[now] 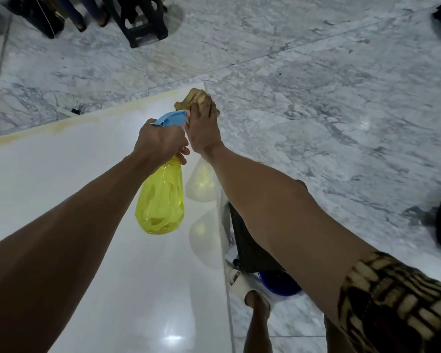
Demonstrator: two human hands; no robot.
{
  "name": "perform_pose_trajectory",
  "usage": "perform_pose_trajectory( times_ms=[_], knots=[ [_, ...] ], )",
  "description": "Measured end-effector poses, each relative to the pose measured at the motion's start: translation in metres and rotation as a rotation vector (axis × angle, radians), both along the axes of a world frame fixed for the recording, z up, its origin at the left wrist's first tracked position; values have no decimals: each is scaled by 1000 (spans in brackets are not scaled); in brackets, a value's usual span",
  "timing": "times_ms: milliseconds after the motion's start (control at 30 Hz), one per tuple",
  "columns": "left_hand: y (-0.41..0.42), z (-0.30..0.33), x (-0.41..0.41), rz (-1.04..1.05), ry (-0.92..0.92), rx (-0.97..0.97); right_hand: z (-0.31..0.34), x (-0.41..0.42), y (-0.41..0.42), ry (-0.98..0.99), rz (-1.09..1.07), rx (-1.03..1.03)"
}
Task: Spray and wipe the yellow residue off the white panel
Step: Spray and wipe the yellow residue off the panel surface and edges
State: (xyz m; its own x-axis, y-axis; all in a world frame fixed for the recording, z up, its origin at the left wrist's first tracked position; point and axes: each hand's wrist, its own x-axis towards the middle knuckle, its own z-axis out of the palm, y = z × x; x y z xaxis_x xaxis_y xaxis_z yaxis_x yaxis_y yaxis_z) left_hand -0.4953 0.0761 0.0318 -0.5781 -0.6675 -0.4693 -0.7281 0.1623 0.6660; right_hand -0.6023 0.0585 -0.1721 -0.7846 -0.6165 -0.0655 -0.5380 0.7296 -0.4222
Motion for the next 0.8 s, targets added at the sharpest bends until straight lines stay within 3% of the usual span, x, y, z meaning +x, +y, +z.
perform_pose_trajectory(
  times_ms=[367, 800],
  knots=[
    [44, 0, 40, 56, -27, -1, 10, 80, 59, -122, 115, 54],
    [110, 1, 156, 247, -50, 36, 15, 184, 126, -52, 149, 10]
  ],
)
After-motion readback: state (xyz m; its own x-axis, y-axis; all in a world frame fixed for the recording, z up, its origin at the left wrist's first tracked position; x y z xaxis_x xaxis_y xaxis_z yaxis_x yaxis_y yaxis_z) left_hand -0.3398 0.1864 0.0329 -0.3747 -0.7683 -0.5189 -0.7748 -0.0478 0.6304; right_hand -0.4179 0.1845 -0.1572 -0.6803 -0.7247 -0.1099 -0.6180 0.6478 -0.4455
